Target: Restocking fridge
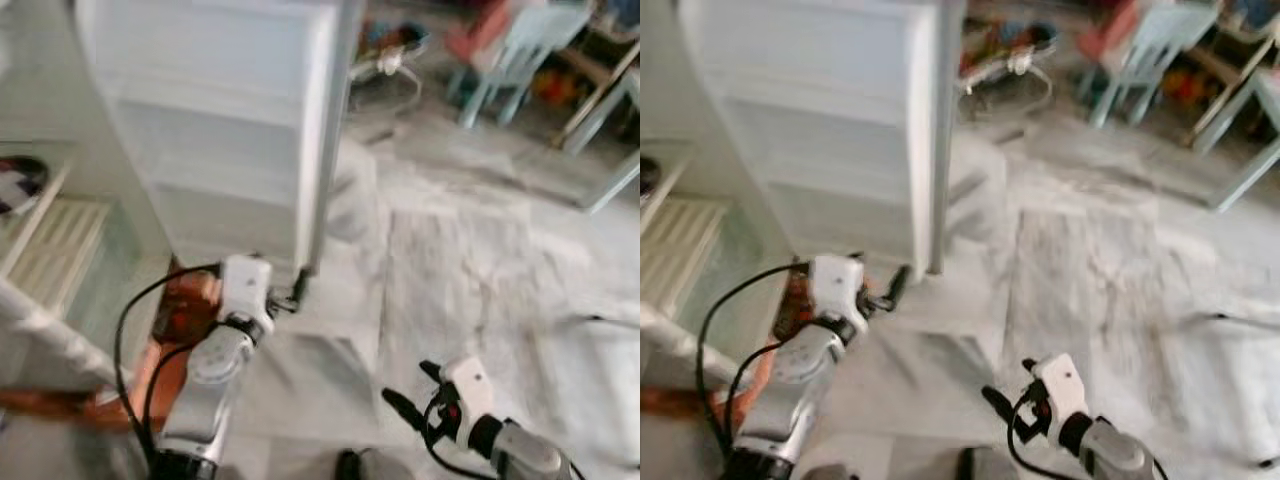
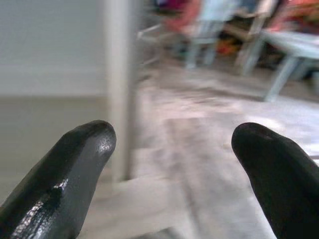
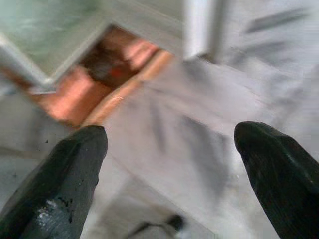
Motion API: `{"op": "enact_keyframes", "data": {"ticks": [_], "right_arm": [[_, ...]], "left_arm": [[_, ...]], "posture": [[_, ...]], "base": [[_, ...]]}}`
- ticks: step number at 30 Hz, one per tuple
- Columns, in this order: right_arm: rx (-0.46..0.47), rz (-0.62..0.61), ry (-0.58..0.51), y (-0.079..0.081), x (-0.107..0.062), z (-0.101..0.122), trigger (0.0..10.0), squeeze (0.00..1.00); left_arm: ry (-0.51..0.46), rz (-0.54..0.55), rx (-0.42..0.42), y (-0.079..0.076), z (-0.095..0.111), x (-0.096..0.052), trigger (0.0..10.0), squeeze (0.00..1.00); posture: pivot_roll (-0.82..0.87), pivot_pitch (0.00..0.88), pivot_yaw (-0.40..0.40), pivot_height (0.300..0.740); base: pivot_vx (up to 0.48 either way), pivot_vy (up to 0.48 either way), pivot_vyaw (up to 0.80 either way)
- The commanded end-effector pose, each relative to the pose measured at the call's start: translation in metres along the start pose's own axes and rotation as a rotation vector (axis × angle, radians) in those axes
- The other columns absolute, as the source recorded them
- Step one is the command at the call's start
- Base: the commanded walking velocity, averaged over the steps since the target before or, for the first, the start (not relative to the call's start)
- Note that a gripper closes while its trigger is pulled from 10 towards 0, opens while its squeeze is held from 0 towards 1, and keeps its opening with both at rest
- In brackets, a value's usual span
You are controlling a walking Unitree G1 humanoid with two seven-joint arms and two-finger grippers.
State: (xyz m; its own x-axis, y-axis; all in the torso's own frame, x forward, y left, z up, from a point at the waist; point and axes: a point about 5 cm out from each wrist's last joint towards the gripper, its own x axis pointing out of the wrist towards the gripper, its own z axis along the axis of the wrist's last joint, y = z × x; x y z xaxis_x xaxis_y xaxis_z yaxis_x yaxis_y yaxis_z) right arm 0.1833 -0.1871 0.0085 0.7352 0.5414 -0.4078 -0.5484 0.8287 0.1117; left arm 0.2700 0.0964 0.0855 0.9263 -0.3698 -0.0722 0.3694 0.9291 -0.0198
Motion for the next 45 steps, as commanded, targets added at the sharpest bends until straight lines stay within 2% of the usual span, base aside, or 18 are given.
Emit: {"op": "enact_keyframes", "data": {"ticks": [1, 2, 5, 8, 10, 12, 15, 18, 20, 21, 23, 28, 32, 37, 39, 41, 45], "right_arm": [[-0.007, -0.005, -0.031, 0.004, 0.003, 0.006, 10.0, 0.00], [-0.014, -0.036, -0.099, 0.003, 0.010, 0.023, 10.0, 0.00], [-0.019, -0.068, -0.191, 0.005, 0.023, 0.048, 10.0, 0.00], [-0.028, -0.072, -0.240, 0.010, 0.033, 0.061, 10.0, 0.00], [-0.036, -0.088, -0.263, 0.011, 0.037, 0.066, 10.0, 0.00], [-0.028, -0.135, -0.303, 0.012, 0.045, 0.076, 10.0, 0.00], [-0.023, -0.156, -0.324, 0.013, 0.047, 0.080, 10.0, 0.00], [-0.013, -0.250, -0.391, 0.007, 0.048, 0.095, 10.0, 0.00], [0.046, -0.303, -0.428, 0.002, 0.047, 0.100, 10.0, 0.00], [0.046, -0.303, -0.428, 0.002, 0.047, 0.100, 10.0, 0.00], [0.102, -0.361, -0.433, -0.004, 0.048, 0.094, 10.0, 0.00], [0.080, -0.379, -0.423, -0.001, 0.052, 0.091, 10.0, 0.00], [0.049, -0.371, -0.470, 0.003, 0.055, 0.105, 10.0, 0.00], [0.033, -0.395, -0.510, 0.000, 0.055, 0.117, 10.0, 0.00], [0.032, -0.393, -0.511, -0.001, 0.055, 0.116, 10.0, 0.00], [0.034, -0.394, -0.509, 0.000, 0.056, 0.115, 10.0, 0.00], [0.032, -0.398, -0.509, 0.002, 0.057, 0.115, 10.0, 0.00]], "left_arm": [[0.030, 0.062, 0.035, 0.014, -0.008, -0.006, 10.0, 0.00], [0.041, 0.107, 0.045, 0.022, -0.010, -0.008, 10.0, 0.00], [0.050, 0.171, 0.062, 0.036, -0.009, -0.012, 10.0, 0.00], [0.039, 0.180, 0.081, 0.041, -0.004, -0.014, 10.0, 0.00], [0.036, 0.177, 0.087, 0.042, -0.002, -0.016, 10.0, 0.00], [0.061, 0.179, 0.096, 0.043, -0.010, -0.018, 10.0, 0.00], [0.070, 0.183, 0.090, 0.043, -0.014, -0.019, 10.0, 0.00], [0.075, 0.167, 0.079, 0.035, -0.017, -0.019, 10.0, 0.00], [0.079, 0.160, 0.065, 0.031, -0.019, -0.018, 10.0, 0.00], [0.079, 0.160, 0.065, 0.031, -0.019, -0.018, 10.0, 0.00], [0.084, 0.152, 0.062, 0.027, -0.022, -0.016, 10.0, 0.00], [0.065, 0.154, 0.068, 0.029, -0.017, -0.013, 10.0, 0.00], [0.052, 0.173, 0.097, 0.038, -0.012, -0.010, 10.0, 0.00], [0.021, 0.178, 0.100, 0.038, -0.004, -0.007, 10.0, 0.00], [0.020, 0.168, 0.095, 0.035, -0.004, -0.005, 10.0, 0.00], [0.022, 0.134, 0.089, 0.024, -0.007, -0.004, 10.0, 0.00], [0.026, 0.124, 0.079, 0.021, -0.011, -0.006, 10.0, 0.00]], "posture": [[0.11, 0.122, -0.073, 0.740], [0.13, 0.126, -0.066, 0.740], [0.15, 0.136, -0.055, 0.740], [0.15, 0.139, -0.055, 0.740], [0.15, 0.147, -0.055, 0.740], [0.14, 0.154, -0.057, 0.740], [0.13, 0.154, -0.054, 0.740], [0.11, 0.151, -0.054, 0.740], [0.11, 0.147, -0.053, 0.740], [0.11, 0.147, -0.053, 0.740], [0.13, 0.144, -0.055, 0.740], [0.13, 0.145, -0.051, 0.740], [0.13, 0.156, -0.041, 0.740], [0.11, 0.163, -0.044, 0.740], [0.11, 0.162, -0.041, 0.740], [0.10, 0.163, -0.036, 0.740], [0.10, 0.158, -0.033, 0.740]], "base": [[0.382, -0.285, -0.80], [0.439, 0.000, -0.80], [0.449, 0.000, -0.80], [0.451, 0.000, -0.80], [0.450, 0.000, -0.80], [0.450, 0.000, -0.72], [0.450, 0.000, -0.80], [0.453, 0.000, -0.80], [0.458, 0.000, -0.80], [0.458, 0.000, -0.80], [0.480, 0.000, -0.80], [0.480, 0.000, -0.80], [0.480, 0.000, -0.80], [0.480, 0.000, -0.80], [0.480, 0.000, -0.80], [0.480, 0.000, -0.80], [0.480, 0.000, -0.80]]}}
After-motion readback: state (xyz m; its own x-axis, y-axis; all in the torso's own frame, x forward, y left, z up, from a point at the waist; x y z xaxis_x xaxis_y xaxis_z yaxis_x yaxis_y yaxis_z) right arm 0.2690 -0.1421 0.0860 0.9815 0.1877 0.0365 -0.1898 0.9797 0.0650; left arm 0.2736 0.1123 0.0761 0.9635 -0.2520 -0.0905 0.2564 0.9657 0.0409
